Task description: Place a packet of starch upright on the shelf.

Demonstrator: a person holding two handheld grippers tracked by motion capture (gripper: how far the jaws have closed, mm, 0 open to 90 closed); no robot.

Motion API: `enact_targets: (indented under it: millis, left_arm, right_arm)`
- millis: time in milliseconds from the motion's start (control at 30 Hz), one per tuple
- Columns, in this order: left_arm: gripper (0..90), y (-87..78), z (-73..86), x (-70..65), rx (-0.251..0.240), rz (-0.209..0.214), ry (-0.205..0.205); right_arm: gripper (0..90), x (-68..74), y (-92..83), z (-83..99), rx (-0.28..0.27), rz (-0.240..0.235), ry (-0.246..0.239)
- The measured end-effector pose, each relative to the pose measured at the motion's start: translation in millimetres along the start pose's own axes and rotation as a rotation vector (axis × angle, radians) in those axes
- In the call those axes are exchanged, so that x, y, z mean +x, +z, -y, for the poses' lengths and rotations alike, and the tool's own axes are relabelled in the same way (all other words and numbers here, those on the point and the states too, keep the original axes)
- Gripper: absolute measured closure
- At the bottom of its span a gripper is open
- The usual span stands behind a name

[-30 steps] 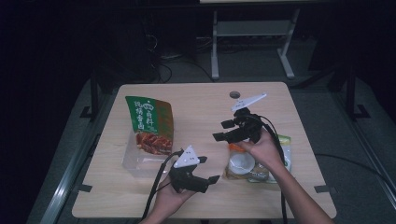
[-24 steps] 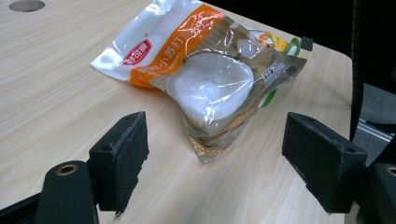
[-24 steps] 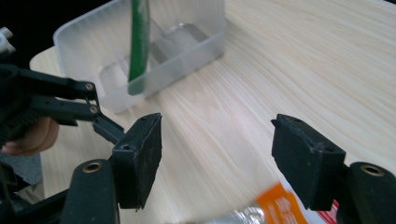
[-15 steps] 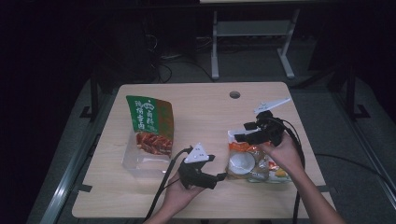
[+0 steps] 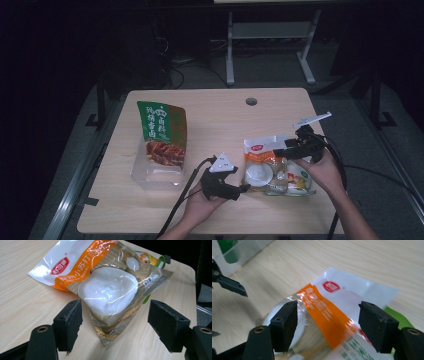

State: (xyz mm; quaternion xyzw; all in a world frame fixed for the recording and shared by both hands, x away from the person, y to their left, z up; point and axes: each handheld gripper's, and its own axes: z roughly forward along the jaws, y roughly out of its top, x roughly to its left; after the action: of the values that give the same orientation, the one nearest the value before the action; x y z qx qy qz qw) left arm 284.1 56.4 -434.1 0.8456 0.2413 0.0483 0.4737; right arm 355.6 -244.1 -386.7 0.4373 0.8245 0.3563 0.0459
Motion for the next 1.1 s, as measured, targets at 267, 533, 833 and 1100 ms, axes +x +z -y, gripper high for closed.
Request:
enact_targets:
  millis: [267,533,833,1100]
  left_arm:
    - [25.7,1.7,0.2,1.4,0.001,0.005,-0.012]
    - [24.6,1.3,0.1,1.4,0.002,0.006,-0.018]
    - [24.1,1.1,0.1,2.1,0.006,0.006,-0.016]
    - [23.9,2.1,0.4,2.0,0.012,0.009,-0.015]
  right_arm:
    - [29.6,-13.4,0.4,16.6,0.022,0.005,0.044]
    - [29.0,-20.2,8.8,25.3,0.057,-0.015,0.085]
    - [36.4,-22.5,17.7,27.8,0.081,-0.062,0.104]
    - [52.9,-24.5,24.3,27.5,0.080,-0.148,0.124]
